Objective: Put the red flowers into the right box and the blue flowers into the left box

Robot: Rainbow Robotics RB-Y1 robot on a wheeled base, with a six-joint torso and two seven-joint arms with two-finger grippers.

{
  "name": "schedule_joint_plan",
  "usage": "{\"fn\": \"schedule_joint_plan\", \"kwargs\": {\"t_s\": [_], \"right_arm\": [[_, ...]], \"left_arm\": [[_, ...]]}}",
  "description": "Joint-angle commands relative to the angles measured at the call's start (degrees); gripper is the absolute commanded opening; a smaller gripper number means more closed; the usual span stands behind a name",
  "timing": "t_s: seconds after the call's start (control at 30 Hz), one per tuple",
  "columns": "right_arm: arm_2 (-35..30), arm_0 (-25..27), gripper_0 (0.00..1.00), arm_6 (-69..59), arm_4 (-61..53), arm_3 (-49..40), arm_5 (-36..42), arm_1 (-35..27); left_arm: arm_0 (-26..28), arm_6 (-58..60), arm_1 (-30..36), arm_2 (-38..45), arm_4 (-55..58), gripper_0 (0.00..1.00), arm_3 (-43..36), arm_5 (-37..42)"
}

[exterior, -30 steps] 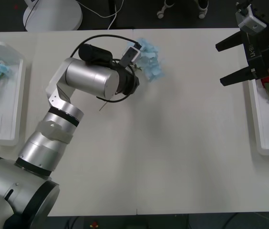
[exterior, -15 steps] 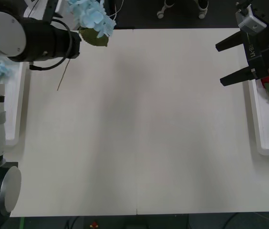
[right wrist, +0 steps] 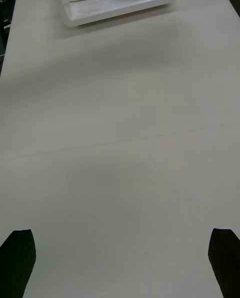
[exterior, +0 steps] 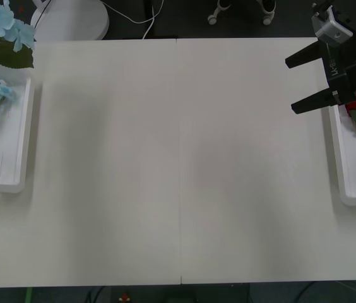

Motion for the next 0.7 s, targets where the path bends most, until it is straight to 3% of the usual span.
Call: {"fn": "schedule_joint_plan", "kwargs": {"t_s": [0.03, 0.3, 0.47, 0.7], "right_arm": [[-1.5, 0.1, 1.00, 1.9, -0.1, -1.4, 0.4, -2.8], [-1.5, 0.1, 1.00, 1.9, -0.1, -1.4, 0.4, -2.8], [-1.5, 0.1, 1.00, 1.9, -0.1, -1.4, 0.4, -2.8], [-1.5, 0.1, 1.00, 1.9, -0.1, -1.4, 0.4, -2.8]], "left_arm": [[4.1, 2.0, 2.5, 4.1, -4.6, 0.00, -2.3, -3.9], [8.2, 2.7, 3.1, 7.0, -11.7, 0.00, -0.3, -8.6], [8.4, 2.1, 6.0, 8.6, -12.8, 0.00, 7.8, -11.6], [8.7, 1.2, 8.9, 8.5, -13.1, 0.00, 22.0, -24.3]]}}
